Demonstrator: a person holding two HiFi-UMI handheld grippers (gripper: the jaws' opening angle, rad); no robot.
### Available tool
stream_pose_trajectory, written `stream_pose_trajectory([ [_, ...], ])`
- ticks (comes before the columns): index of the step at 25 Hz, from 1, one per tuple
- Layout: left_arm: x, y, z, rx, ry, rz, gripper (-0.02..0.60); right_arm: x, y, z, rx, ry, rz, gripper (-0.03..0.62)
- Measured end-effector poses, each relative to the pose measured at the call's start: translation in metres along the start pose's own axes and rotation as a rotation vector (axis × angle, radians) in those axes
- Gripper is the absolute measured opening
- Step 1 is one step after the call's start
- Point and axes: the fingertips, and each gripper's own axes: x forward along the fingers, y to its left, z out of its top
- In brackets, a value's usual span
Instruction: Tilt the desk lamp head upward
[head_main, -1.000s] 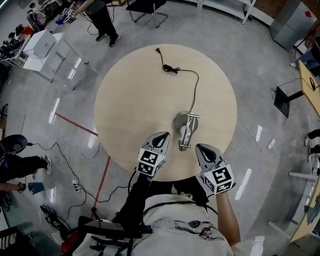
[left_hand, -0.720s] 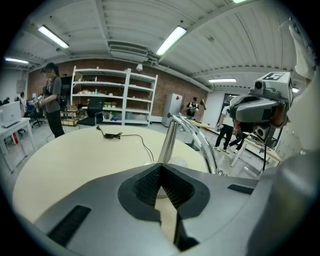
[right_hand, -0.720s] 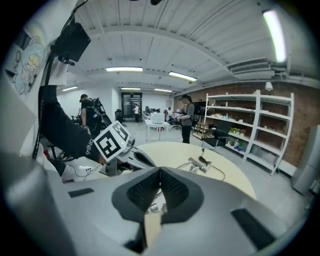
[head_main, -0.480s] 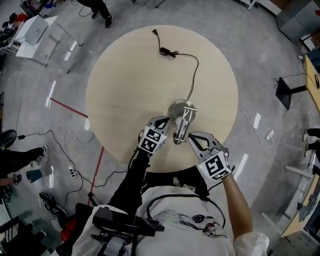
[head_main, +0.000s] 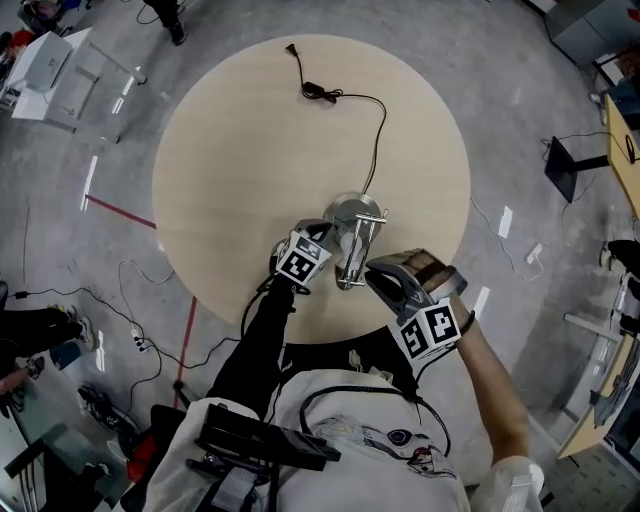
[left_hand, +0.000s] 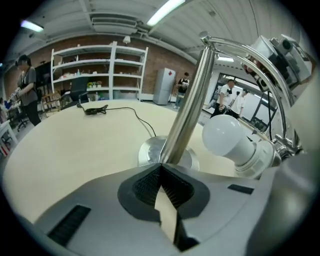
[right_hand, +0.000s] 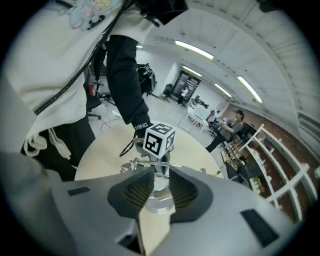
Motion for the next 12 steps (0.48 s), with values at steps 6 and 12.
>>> stream_pose_trajectory([
  [6,0.023,0.0,0.0,0.013,0.022,-0.05,-0.009,0.009,0.004,-0.003,-0.235,0.026,0.04,0.077],
  [12,0.033,0.001,0.0,0.03,0.041,-0.091,-0.009,0.021,0.009,-0.01,-0.464,0.059,0.073,0.101],
])
